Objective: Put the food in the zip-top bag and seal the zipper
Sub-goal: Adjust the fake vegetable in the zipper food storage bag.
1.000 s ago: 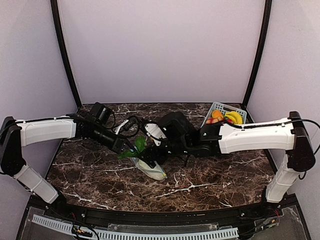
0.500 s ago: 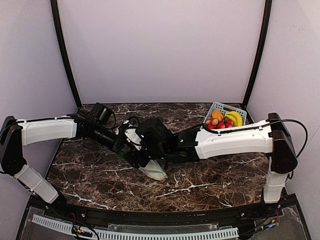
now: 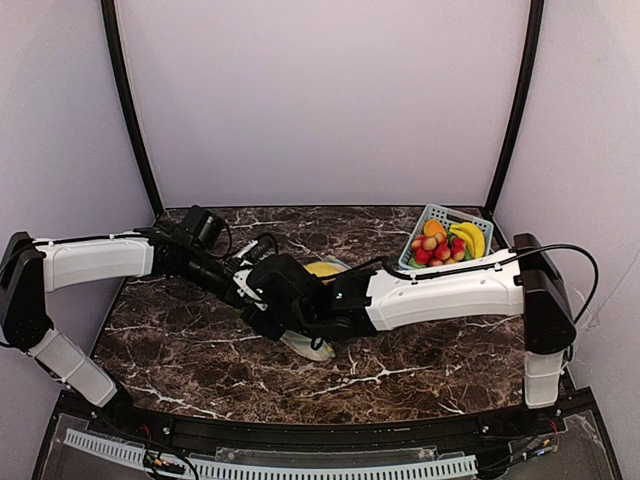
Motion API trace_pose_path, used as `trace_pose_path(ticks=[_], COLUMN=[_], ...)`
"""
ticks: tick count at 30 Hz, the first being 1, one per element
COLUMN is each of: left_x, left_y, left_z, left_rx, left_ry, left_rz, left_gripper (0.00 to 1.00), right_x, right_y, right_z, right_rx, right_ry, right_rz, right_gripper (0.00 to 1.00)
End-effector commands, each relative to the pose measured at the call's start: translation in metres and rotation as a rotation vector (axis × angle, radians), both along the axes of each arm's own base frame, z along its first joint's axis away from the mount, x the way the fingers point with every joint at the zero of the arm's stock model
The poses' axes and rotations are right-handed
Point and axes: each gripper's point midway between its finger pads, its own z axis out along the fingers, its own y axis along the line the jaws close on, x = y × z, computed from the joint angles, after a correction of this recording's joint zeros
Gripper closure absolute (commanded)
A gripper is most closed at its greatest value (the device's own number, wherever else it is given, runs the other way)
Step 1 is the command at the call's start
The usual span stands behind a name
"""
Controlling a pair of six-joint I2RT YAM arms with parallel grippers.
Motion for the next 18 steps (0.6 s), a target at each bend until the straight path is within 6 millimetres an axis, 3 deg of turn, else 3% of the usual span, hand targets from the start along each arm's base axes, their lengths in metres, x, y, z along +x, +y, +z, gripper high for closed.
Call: trace_pose_path(ticks=[1, 4, 9, 13, 18], left_x=[0.002, 0.002, 0.003, 0.003, 0.003], left_y=[0.0, 0.001, 0.001, 0.001, 0.001], left_z=[0.007, 0.007, 0.006, 0.005, 0.005], left_rx=[-0.003, 0.001, 0.008, 0.009, 0.01], left_ry=[-0.016, -0.015, -0.019, -0.017, -0.017], left_rz=[-0.006, -0.004, -0.002, -0.001, -0.001], left_gripper=[0.99, 0.99, 0.99, 0.99, 0.99], right_x=[0.004, 0.001, -0.003, 0.0, -0.004], right_y=[-0.013, -0.018, -0.025, -0.03, -0.032], right_z=[0.013, 0.017, 0.014, 0.013, 0.018], right_rx=[0.0, 0.02, 0.045, 0.078, 0.15], right_ry=[-0.036, -0.016, 0.029, 0.067, 0.138], right_rz=[-0.058, -0.051, -0.047, -0.05, 0.016], right_gripper=[0.42, 0.53, 0.82, 1.0, 1.0])
